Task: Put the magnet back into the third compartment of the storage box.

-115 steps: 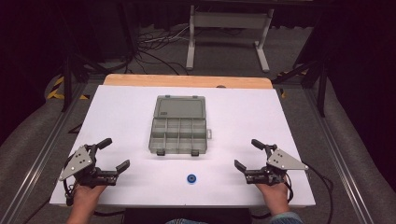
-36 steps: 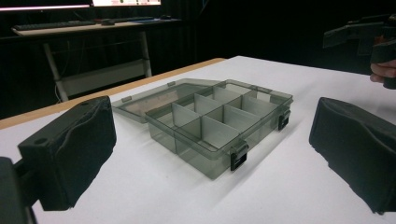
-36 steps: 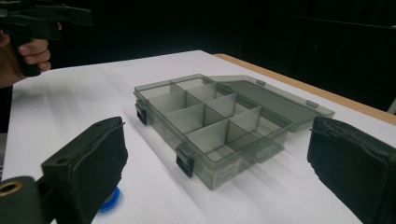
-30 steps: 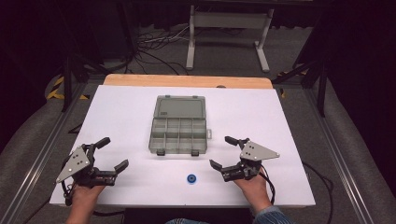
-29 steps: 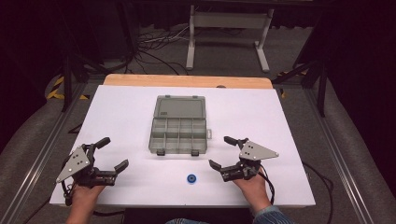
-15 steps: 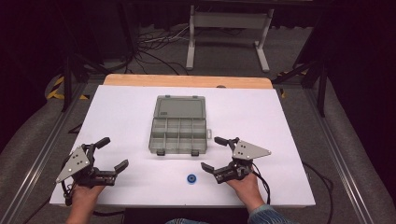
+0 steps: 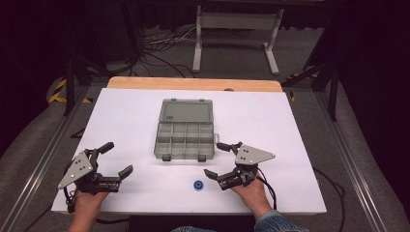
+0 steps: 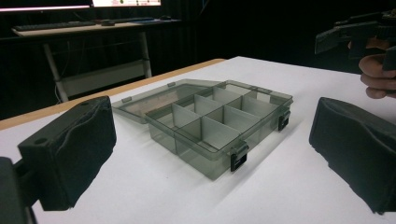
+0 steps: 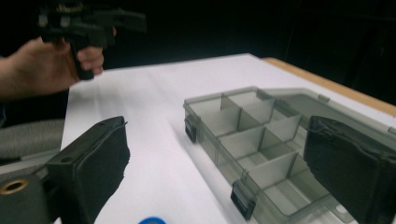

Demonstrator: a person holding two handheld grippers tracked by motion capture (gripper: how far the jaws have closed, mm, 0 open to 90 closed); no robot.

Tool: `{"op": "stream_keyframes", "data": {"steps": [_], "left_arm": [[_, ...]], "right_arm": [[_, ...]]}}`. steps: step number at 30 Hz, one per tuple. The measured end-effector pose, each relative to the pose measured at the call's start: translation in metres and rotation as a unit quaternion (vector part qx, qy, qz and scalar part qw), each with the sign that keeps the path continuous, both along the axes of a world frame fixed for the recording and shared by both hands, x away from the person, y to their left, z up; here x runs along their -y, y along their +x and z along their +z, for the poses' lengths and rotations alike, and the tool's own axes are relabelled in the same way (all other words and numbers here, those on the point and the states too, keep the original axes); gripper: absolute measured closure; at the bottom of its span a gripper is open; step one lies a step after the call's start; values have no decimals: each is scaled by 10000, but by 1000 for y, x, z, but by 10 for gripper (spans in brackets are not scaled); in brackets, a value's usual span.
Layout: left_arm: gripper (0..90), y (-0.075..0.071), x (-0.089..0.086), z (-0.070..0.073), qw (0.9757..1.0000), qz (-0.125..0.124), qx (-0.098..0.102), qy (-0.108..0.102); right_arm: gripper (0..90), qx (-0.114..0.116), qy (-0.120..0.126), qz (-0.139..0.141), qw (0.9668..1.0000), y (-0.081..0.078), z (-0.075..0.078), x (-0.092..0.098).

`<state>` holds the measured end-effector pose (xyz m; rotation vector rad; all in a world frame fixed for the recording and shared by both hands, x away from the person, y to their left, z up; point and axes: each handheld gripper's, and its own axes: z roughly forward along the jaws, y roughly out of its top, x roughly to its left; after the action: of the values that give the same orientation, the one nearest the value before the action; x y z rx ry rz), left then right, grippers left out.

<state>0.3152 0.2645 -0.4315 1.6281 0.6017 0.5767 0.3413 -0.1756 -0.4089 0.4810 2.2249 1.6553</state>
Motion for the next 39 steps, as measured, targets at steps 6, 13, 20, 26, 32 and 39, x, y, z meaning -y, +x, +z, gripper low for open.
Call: {"op": "stream_keyframes", "data": {"steps": [6,13,20,26,32,39], "left_arm": [[13,0,0,0,10000,9,-7,-4],[13,1,0,0,10000,10,-16,3],[13,1,-1,0,10000,17,-20,3],[13,1,0,0,10000,7,-24,9],[13,1,0,0,10000,3,-27,17],[13,1,0,0,10000,6,-33,37]], "right_arm": [[89,-290,-764,9,9967,3,9,-10],[98,-581,-1650,131,9845,7,23,-23],[105,-829,-2301,239,9693,9,37,-37],[106,-1024,-2829,311,9532,10,41,-47],[104,-1258,-3235,421,9369,14,41,-55],[96,-1438,-3644,515,9186,16,40,-64]]}}
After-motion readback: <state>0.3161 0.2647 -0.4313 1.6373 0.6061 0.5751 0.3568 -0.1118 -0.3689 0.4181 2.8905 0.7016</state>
